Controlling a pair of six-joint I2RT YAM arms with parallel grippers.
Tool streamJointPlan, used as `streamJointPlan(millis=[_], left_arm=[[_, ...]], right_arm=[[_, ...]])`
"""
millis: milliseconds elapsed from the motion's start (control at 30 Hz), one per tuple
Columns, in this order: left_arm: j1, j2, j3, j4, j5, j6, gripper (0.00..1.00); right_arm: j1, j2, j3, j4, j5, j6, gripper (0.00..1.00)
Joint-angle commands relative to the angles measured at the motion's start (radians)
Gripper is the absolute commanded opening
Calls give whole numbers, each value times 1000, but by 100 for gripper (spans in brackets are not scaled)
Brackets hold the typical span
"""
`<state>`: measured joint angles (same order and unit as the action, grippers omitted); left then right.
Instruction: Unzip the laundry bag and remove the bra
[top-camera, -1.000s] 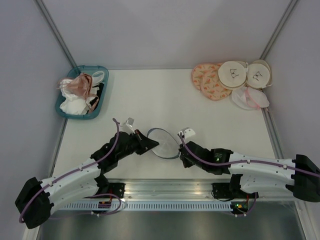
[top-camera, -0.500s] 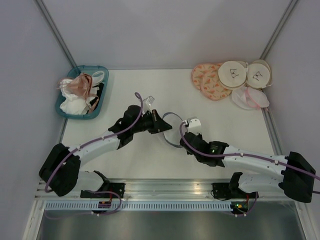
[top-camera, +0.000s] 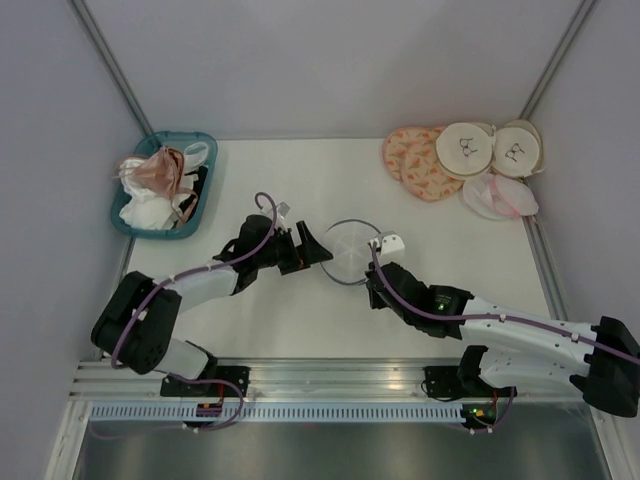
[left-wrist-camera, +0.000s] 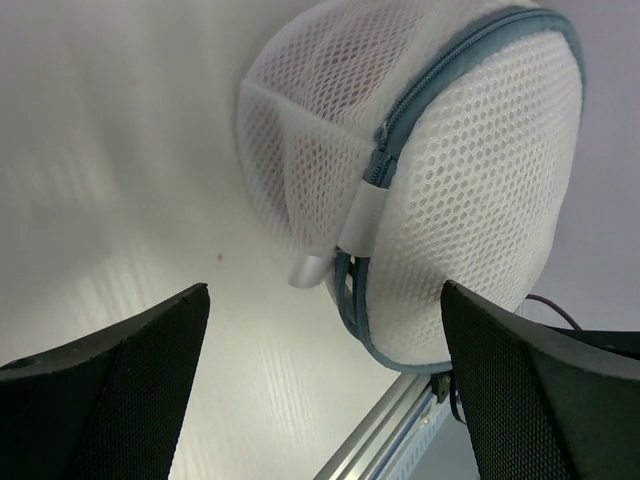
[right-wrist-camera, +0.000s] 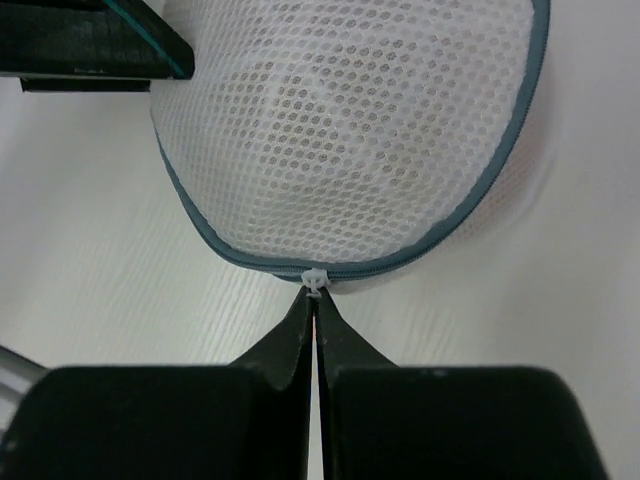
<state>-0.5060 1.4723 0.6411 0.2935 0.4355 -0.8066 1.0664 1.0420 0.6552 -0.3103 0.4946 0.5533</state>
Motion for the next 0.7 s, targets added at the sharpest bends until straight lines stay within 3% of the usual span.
streamJointPlan(millis=[0, 200, 367, 533, 667], left_arm=[[-11, -188, -98, -42, -83, -71, 100], [-52, -461, -182, -163, -155, -164, 100], [-89, -624, -228, -211, -153, -252, 100], [-166, -630, -305, -183, -191, -308, 100], [-207, -558, -362, -36, -193, -382, 100]], right_arm=[[3, 24, -5, 126, -181, -41, 0], [1, 110, -8, 298, -460, -35, 0], [1, 133, -31, 407, -533, 0, 0], [3, 113, -46, 462, -544, 2, 0], [1, 107, -46, 468, -560, 3, 0]])
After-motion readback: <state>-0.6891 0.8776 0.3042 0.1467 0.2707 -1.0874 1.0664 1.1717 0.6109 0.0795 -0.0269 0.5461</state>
